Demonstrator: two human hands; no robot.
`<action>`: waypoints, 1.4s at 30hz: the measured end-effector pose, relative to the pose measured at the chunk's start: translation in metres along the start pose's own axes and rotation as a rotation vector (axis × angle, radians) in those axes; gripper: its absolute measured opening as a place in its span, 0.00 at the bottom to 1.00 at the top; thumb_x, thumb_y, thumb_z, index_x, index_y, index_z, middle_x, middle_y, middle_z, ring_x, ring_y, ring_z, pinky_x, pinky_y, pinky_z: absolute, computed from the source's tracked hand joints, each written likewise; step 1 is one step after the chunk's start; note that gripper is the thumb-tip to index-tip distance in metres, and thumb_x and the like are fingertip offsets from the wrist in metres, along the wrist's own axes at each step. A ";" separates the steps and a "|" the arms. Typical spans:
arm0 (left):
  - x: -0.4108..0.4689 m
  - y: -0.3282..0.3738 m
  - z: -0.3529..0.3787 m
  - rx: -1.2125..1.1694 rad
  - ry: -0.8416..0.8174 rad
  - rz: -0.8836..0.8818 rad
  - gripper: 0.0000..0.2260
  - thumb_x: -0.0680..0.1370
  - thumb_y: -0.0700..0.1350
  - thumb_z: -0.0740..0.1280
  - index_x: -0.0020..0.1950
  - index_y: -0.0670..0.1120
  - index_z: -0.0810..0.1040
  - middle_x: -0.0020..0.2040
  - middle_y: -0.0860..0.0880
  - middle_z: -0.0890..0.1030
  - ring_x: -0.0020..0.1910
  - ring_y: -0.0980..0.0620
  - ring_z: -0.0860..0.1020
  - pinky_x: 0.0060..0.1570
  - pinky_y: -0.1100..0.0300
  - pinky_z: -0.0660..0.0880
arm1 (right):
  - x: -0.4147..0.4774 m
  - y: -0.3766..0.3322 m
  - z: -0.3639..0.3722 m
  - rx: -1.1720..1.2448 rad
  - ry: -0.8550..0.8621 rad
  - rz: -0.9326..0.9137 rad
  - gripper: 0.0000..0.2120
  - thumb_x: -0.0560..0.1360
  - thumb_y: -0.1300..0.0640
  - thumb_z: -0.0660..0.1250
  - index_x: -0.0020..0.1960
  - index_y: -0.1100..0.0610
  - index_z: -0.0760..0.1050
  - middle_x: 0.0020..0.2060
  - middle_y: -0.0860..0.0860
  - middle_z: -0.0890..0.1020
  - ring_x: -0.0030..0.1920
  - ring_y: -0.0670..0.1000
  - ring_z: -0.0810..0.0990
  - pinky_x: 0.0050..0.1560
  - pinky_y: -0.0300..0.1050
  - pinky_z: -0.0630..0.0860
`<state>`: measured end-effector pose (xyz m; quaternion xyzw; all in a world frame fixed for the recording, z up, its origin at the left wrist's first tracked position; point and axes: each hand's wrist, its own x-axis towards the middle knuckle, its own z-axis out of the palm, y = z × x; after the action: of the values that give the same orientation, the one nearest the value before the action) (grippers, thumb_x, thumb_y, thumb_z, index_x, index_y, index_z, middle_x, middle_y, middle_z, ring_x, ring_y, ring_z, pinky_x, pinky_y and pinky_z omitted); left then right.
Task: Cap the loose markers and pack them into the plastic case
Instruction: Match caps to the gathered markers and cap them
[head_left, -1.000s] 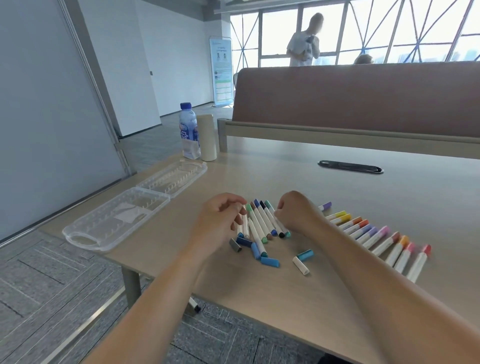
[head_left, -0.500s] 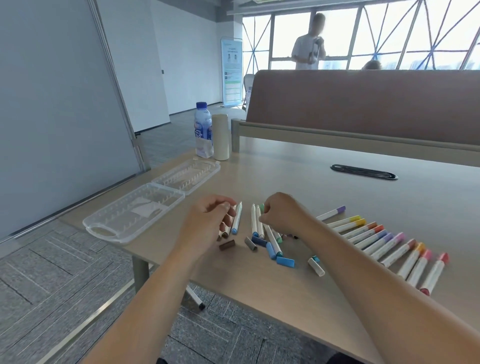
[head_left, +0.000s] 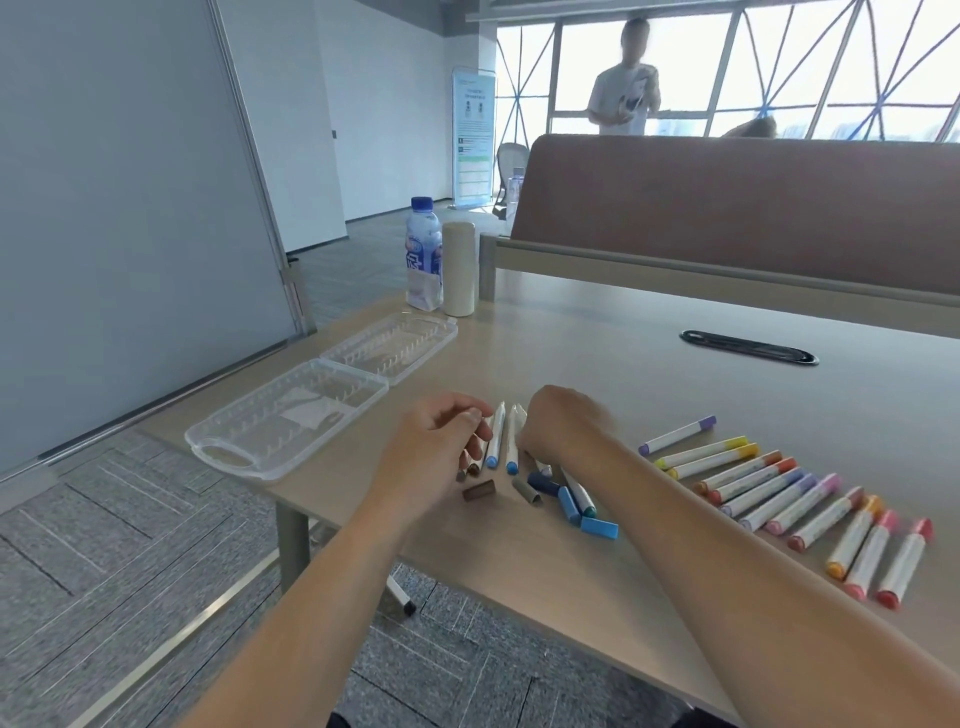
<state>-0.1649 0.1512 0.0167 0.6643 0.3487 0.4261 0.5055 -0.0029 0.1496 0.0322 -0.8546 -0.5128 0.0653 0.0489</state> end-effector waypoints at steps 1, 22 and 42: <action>-0.001 0.000 0.001 0.003 -0.003 -0.001 0.12 0.81 0.37 0.60 0.46 0.46 0.83 0.36 0.49 0.82 0.34 0.50 0.75 0.34 0.56 0.72 | -0.001 0.002 -0.001 0.048 0.009 -0.015 0.08 0.73 0.57 0.68 0.37 0.55 0.72 0.36 0.50 0.76 0.41 0.53 0.78 0.41 0.43 0.73; -0.021 0.019 0.122 0.987 -0.634 0.368 0.10 0.76 0.50 0.70 0.56 0.53 0.82 0.48 0.50 0.73 0.53 0.50 0.70 0.51 0.58 0.64 | -0.081 0.148 -0.038 1.063 0.089 -0.136 0.05 0.71 0.62 0.70 0.38 0.58 0.75 0.34 0.58 0.82 0.42 0.62 0.85 0.40 0.49 0.77; -0.013 0.038 0.103 -0.010 -0.133 0.047 0.08 0.80 0.39 0.66 0.53 0.47 0.83 0.41 0.49 0.85 0.34 0.59 0.76 0.39 0.64 0.72 | -0.095 0.147 -0.034 0.977 0.004 -0.281 0.07 0.76 0.61 0.68 0.53 0.57 0.74 0.43 0.59 0.84 0.34 0.53 0.76 0.38 0.46 0.76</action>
<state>-0.0740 0.0910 0.0379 0.6967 0.2966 0.3943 0.5208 0.0866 -0.0037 0.0492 -0.6549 -0.5325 0.2886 0.4521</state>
